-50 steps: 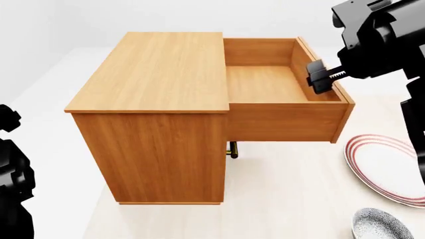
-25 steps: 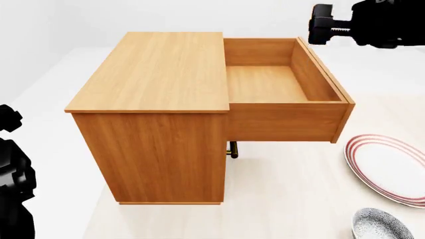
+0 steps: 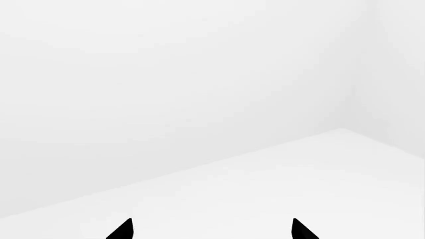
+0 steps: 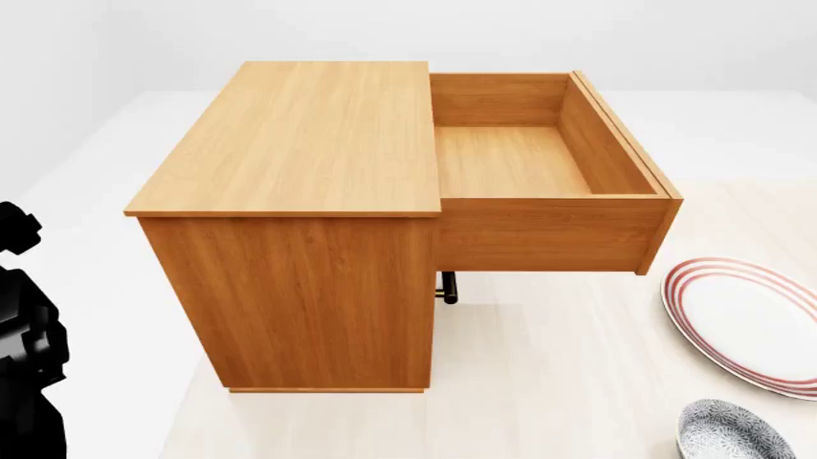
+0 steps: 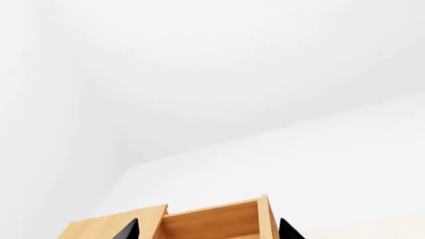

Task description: Open the top drawer of the cabinet and put the bowl in it.

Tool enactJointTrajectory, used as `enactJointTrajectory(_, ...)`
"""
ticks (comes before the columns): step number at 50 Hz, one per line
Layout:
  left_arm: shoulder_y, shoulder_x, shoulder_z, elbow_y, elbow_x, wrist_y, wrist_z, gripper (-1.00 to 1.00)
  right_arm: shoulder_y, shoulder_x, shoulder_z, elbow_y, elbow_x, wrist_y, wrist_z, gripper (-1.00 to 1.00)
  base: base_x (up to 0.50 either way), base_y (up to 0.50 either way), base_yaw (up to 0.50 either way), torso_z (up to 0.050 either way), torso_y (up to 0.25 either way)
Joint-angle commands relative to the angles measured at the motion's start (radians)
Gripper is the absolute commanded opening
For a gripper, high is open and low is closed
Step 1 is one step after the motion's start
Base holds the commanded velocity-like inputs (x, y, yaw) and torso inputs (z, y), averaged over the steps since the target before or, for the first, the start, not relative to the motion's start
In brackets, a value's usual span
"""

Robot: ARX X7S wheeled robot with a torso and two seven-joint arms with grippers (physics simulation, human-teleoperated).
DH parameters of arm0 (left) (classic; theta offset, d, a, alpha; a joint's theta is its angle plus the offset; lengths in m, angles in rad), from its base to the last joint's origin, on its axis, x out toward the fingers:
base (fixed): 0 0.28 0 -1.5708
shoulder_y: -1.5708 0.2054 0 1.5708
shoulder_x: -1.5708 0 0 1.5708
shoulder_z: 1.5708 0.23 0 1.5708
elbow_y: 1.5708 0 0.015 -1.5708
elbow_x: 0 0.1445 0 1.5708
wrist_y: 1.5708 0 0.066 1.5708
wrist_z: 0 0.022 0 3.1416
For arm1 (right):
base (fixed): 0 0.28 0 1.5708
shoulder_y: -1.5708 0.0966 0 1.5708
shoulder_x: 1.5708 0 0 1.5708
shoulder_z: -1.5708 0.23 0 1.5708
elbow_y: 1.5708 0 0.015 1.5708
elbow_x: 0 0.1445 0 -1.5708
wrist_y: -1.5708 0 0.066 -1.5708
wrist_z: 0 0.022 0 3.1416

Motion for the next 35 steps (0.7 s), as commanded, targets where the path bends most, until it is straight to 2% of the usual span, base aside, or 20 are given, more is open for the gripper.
enactJointTrajectory(1, -0.001, -0.001, -0.004, 0.0, 0.0, 0.002, 0.002, 1.0, -0.112, 0.162, 0.056, -0.234, 0.396, 0.134, 0.342, 1.0, 0.0, 0.0, 0.0, 0.0, 0.0)
enactJointTrajectory(4, -0.002, -0.001, -0.004, 0.0, 0.0, 0.002, 0.003, 1.0, -0.161, 0.252, -0.016, -0.246, 0.618, 0.128, 0.481, 1.0, 0.0, 0.0, 0.0, 0.0, 0.0)
enactJointTrajectory(7, -0.001, 0.001, -0.002, 0.0, 0.002, 0.003, 0.004, 1.0, -0.208, 0.328, -0.057, -0.276, 0.764, 0.116, 0.56, 1.0, 0.0, 0.0, 0.0, 0.0, 0.0)
enactJointTrajectory(12, -0.001, 0.002, -0.001, 0.0, 0.003, 0.003, 0.004, 1.0, -0.303, 0.431, -0.074, -0.32, 0.934, 0.078, 0.635, 1.0, 0.0, 0.0, 0.0, 0.0, 0.0)
enactJointTrajectory(19, -0.004, 0.002, 0.0, 0.0, 0.003, 0.002, 0.003, 1.0, -0.518, 0.559, -0.033, -0.392, 1.052, 0.062, 0.656, 1.0, 0.0, 0.0, 0.0, 0.0, 0.0)
enactJointTrajectory(22, -0.004, 0.002, 0.001, 0.0, 0.003, 0.003, 0.003, 1.0, -0.654, 0.588, 0.029, -0.419, 1.031, 0.09, 0.645, 1.0, 0.0, 0.0, 0.0, 0.0, 0.0)
enactJointTrajectory(28, -0.003, 0.005, 0.007, 0.0, 0.007, 0.005, 0.003, 1.0, -1.002, 0.56, 0.281, -0.496, 0.869, 0.13, 0.512, 1.0, 0.0, 0.0, 0.0, 0.0, 0.0)
enactJointTrajectory(35, -0.007, 0.006, 0.01, 0.0, 0.005, 0.005, 0.004, 1.0, -1.247, 0.548, 0.404, -0.582, 0.682, 0.12, 0.343, 1.0, 0.0, 0.0, 0.0, 0.0, 0.0)
